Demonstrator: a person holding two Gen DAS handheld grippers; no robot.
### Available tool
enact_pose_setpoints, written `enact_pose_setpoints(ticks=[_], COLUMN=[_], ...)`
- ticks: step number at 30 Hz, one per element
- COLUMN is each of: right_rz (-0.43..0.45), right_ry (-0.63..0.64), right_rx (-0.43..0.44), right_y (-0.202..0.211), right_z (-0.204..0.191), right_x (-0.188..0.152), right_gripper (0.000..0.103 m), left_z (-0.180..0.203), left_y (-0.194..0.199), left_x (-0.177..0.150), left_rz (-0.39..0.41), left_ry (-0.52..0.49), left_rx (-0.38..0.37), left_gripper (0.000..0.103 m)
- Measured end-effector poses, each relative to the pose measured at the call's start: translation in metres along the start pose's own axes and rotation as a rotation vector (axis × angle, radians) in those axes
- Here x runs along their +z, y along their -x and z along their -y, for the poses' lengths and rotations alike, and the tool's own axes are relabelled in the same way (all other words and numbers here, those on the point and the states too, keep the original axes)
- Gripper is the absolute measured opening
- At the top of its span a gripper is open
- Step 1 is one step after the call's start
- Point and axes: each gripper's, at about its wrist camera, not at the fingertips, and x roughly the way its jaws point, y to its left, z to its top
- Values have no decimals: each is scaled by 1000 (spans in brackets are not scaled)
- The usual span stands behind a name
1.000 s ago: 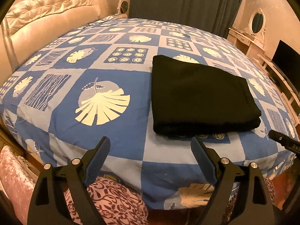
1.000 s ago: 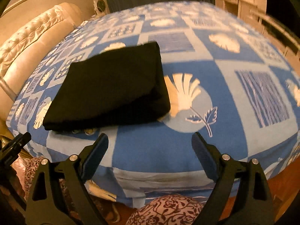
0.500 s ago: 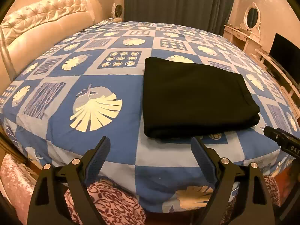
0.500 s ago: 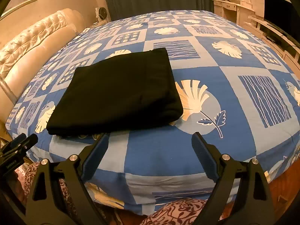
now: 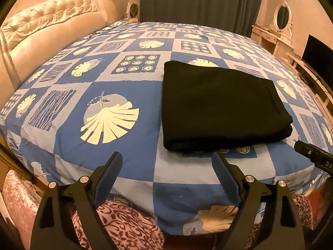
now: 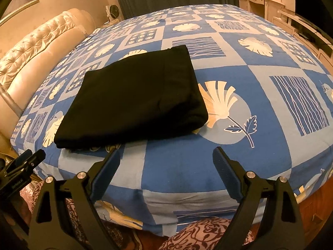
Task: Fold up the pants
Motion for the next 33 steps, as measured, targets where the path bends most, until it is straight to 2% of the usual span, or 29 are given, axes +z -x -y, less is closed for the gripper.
enact_pose_setpoints(ticks=[26, 33], right_rz=[-26, -27], right_ry=[11, 13], right_rx=[18, 17], right_y=[-6, -6], right_z=[-7, -7], right_x=[-5, -5], right_gripper=[90, 90], left_z=[8, 7], left_y=[3, 6], left_x=[1, 5], left_rz=[23, 44], left_ry=[-33, -13], left_rx=[15, 10], left_gripper=[86, 86])
